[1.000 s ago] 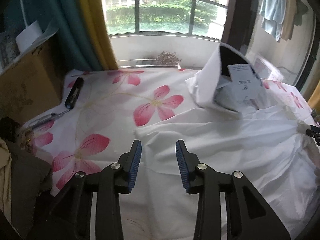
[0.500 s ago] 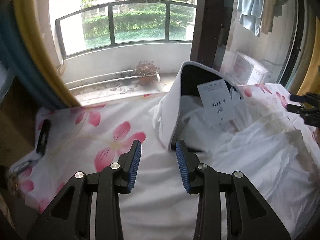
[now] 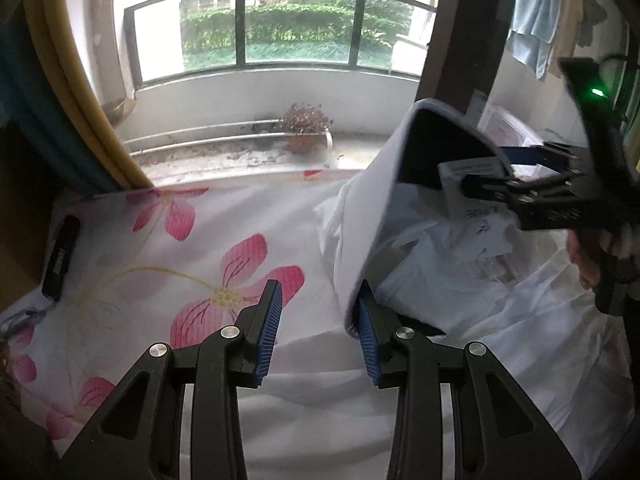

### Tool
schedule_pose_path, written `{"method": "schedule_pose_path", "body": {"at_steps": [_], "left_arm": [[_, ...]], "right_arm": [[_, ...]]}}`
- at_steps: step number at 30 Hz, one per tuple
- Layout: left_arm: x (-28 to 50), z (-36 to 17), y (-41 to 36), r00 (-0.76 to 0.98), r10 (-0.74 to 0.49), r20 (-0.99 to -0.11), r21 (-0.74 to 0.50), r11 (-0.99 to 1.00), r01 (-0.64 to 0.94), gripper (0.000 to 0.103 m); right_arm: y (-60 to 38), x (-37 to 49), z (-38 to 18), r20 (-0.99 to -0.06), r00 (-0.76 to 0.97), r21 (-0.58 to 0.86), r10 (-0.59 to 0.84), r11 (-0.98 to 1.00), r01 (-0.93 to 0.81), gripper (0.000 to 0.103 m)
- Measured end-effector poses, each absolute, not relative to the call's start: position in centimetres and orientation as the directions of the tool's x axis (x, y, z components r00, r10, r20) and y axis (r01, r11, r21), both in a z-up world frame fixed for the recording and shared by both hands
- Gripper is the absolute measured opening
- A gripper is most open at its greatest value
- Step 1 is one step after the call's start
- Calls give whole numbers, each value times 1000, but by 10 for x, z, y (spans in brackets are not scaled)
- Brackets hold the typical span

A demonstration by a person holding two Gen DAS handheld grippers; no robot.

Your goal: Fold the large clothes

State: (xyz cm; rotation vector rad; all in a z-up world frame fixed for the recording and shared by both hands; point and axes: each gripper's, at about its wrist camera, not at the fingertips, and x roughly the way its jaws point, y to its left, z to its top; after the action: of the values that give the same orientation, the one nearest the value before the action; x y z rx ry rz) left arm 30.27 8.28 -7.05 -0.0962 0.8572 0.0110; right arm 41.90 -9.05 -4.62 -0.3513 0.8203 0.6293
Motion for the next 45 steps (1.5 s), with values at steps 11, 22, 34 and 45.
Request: {"method": "schedule_pose_path", "body": {"at_steps": [11, 22, 34, 45], "left_arm": [[305, -85, 93, 643, -14, -766, -83, 994, -76, 44], [320, -80, 85, 631, -27, -775, -69, 997, -42, 48], [274, -33, 81, 686, -69, -724, -48, 998, 51, 52], [328, -28, 85, 729, -53, -682, -127, 991, -47, 54]], "right_arm": [[-140, 453, -80, -793, 572, -104, 211, 878, -468, 52], [-181, 411, -62, -734, 664, -231, 141, 868, -439, 10], [-232, 378, -49, -795, 522, -27, 309, 842, -539, 56], [-219, 427, -35, -758, 515, 108, 400, 856, -506, 66]]}}
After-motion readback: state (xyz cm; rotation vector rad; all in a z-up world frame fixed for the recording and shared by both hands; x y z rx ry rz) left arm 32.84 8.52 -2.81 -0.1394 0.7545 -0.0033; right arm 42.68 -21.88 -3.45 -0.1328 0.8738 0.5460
